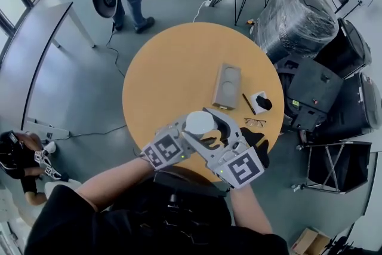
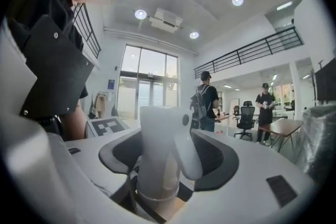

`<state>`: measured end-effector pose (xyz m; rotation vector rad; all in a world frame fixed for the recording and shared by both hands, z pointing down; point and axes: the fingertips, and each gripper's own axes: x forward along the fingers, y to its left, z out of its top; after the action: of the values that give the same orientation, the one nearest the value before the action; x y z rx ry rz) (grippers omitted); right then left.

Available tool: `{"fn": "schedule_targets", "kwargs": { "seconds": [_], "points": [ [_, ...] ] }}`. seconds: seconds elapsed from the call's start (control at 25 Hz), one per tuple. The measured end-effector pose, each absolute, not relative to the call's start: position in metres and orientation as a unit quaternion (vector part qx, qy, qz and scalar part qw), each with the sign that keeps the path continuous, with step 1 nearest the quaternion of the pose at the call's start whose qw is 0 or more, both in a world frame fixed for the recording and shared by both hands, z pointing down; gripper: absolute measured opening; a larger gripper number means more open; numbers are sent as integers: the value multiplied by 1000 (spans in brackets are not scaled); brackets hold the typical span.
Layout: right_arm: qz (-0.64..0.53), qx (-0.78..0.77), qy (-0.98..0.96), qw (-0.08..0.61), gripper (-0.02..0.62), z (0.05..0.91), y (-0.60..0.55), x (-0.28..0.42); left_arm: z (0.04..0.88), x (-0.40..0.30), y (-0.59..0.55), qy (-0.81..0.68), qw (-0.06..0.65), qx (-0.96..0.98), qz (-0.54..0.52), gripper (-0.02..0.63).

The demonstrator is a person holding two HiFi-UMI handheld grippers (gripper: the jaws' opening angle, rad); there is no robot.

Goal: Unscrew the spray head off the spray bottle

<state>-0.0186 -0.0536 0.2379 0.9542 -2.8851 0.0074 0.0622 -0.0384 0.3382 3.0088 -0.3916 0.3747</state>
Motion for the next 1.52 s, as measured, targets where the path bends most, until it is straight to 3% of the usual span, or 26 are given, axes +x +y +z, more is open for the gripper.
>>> {"fn": "schedule_targets", "kwargs": {
  "seconds": [0.2, 0.36, 0.8, 0.96, 1.08, 1.28, 1.52],
  "points": [
    [0, 311, -949, 47, 287, 236, -52, -21, 337, 64, -36, -117, 34, 984, 133, 285],
    [11, 230, -972, 36, 218, 235, -32, -28, 335, 67, -14, -38, 6, 991, 131, 282],
    [50, 5, -999, 19, 180, 230, 22, -28, 333, 65, 52, 175, -8, 974, 143, 278],
    [49, 6, -998, 47, 197, 237, 16, -30, 337, 62, 49, 166, 4, 975, 149, 282],
    [53, 85, -994, 41, 293, 239, -8, -25, 338, 65, 27, 102, 3, 984, 145, 285],
    [44, 208, -977, 12, 352, 240, -41, -4, 342, 62, -10, -1, 21, 991, 134, 287],
    [103, 323, -941, -2, 359, 247, -69, 16, 341, 57, -58, -138, 43, 980, 134, 288]
  ]
}}
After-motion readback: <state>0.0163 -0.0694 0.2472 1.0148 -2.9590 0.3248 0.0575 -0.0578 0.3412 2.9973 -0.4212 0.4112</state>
